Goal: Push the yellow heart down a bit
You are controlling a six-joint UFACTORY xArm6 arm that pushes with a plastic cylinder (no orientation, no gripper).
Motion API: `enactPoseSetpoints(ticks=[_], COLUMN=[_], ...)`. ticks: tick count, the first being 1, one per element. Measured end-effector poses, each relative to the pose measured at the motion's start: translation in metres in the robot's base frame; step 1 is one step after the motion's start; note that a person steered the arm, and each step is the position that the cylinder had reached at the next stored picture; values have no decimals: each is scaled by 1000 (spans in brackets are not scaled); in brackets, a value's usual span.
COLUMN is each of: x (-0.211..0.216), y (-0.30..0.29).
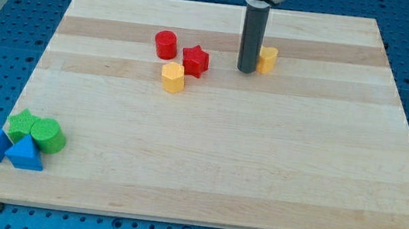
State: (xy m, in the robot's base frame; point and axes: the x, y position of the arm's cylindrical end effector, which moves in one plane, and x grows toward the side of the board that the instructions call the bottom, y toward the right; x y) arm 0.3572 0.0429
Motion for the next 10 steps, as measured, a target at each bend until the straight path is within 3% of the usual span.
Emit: enactPoseSetpoints(ticks=[3, 5, 7, 8, 10], x=[-60, -27, -44, -31, 40], y=[-23, 16, 37, 61, 36])
